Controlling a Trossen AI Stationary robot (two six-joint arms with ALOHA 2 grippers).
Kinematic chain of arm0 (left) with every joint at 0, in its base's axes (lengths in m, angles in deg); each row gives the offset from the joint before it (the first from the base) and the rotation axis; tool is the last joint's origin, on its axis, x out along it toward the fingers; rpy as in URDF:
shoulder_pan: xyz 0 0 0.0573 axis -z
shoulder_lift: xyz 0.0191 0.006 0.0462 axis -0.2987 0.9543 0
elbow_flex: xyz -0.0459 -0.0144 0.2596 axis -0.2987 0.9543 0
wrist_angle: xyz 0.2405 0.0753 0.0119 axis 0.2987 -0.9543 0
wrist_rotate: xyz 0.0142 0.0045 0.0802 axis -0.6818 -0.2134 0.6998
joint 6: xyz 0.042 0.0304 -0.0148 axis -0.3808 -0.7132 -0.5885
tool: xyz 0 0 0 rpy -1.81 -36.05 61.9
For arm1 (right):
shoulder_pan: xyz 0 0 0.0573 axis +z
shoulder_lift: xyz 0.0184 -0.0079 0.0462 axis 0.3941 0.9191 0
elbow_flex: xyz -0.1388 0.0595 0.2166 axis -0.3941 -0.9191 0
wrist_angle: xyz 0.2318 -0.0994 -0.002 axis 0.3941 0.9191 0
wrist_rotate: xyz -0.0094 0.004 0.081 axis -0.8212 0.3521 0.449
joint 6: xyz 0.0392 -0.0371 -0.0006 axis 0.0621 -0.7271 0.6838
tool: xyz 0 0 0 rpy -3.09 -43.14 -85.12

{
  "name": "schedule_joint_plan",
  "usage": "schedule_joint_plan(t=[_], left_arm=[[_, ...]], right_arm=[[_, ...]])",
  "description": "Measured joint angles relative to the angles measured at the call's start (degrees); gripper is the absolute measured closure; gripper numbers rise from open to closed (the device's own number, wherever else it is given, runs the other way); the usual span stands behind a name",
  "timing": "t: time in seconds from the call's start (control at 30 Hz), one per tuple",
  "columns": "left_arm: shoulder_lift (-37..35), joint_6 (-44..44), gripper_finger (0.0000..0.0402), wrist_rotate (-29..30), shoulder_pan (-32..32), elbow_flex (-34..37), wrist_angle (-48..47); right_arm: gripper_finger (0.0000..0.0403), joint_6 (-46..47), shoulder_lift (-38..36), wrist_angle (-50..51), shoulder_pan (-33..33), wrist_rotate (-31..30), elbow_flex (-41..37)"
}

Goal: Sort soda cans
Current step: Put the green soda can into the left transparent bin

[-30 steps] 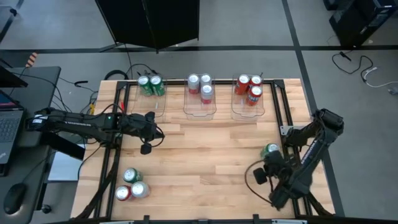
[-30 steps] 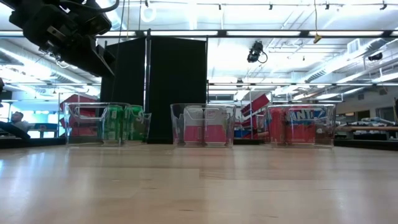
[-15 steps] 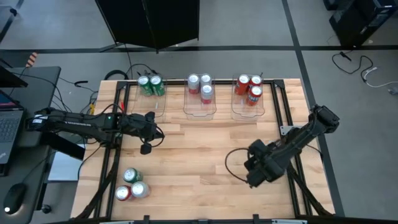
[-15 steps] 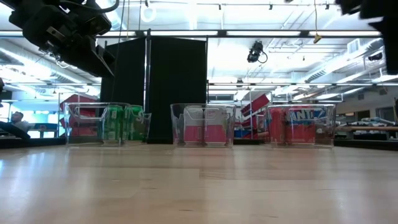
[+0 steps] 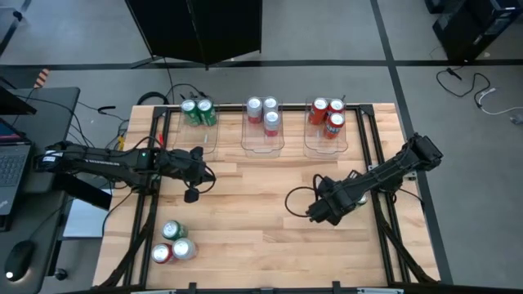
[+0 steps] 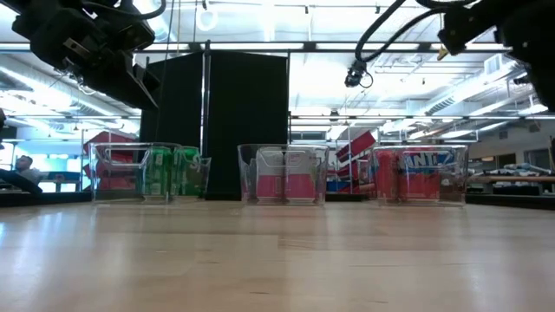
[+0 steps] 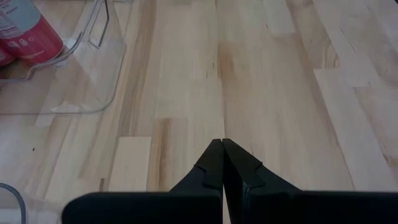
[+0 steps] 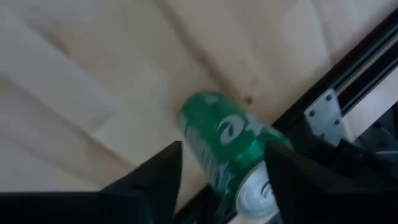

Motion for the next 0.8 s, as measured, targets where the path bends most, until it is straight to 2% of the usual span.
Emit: schedule_joint_plan(t=[0.1, 0.23, 0.27, 0.47, 0.67, 0.8], left_arm=[[0.0, 0.0, 0.0401, 0.0, 0.0, 0.0, -0.1], [0.0, 0.0, 0.0401, 0.0, 0.0, 0.0, -0.1], [0.0, 0.0, 0.0401, 0.0, 0.0, 0.0, -0.1], [0.0, 0.2, 0.0401, 0.0, 0.0, 0.0, -0.2], [0.0, 0.2, 0.0401, 0.0, 0.0, 0.0, -0.2], [0.0, 0.2, 0.0401, 0.0, 0.0, 0.0, -0.2]], right_arm=[[0.0252, -0.1, 0.0, 0.0, 1.2, 3.8, 0.0], [0.0366, 1.3, 0.0, 0.0, 5.3, 9.1, 0.0], [0.0384, 1.8, 0.0, 0.0, 6.6, 10.1, 0.0], [0.0393, 11.4, 0.0, 0.0, 14.1, 15.8, 0.0], [0.0401, 27.3, 0.0, -0.1, 20.6, 13.3, -0.8], [0.0402, 36.4, 0.0, 0.0, 24.3, 12.6, -4.7]])
